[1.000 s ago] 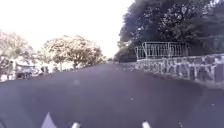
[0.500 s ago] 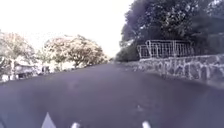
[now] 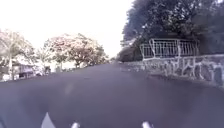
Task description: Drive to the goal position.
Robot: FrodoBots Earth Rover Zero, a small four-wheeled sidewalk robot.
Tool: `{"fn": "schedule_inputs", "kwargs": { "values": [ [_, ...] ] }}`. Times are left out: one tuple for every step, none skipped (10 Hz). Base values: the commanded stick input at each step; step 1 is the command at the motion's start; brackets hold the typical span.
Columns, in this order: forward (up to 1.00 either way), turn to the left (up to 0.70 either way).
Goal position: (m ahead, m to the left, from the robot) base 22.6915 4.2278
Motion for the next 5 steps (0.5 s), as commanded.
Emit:
{"fn": "schedule_inputs", "kwargs": {
  "values": [
    [0.85, 0.0],
    [0.85, 0.0],
    [0.85, 0.0],
    [0.85, 0.0],
    [0.85, 0.0]
  ]
}}
